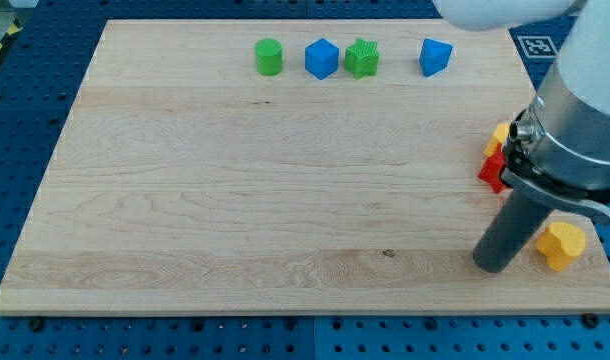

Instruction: Move the red star to the top of the red circle

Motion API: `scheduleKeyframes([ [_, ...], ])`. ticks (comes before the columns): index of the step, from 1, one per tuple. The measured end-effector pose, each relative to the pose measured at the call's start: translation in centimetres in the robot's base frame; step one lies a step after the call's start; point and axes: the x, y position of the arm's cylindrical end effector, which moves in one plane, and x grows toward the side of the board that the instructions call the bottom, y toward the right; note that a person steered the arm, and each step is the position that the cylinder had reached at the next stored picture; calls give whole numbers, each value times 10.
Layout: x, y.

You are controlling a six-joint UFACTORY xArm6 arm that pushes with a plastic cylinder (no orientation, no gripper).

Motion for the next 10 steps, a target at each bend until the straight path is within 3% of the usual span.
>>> scheduleKeyframes([
  [4,-28,38],
  [6,-29,5],
  [10,-90,0],
])
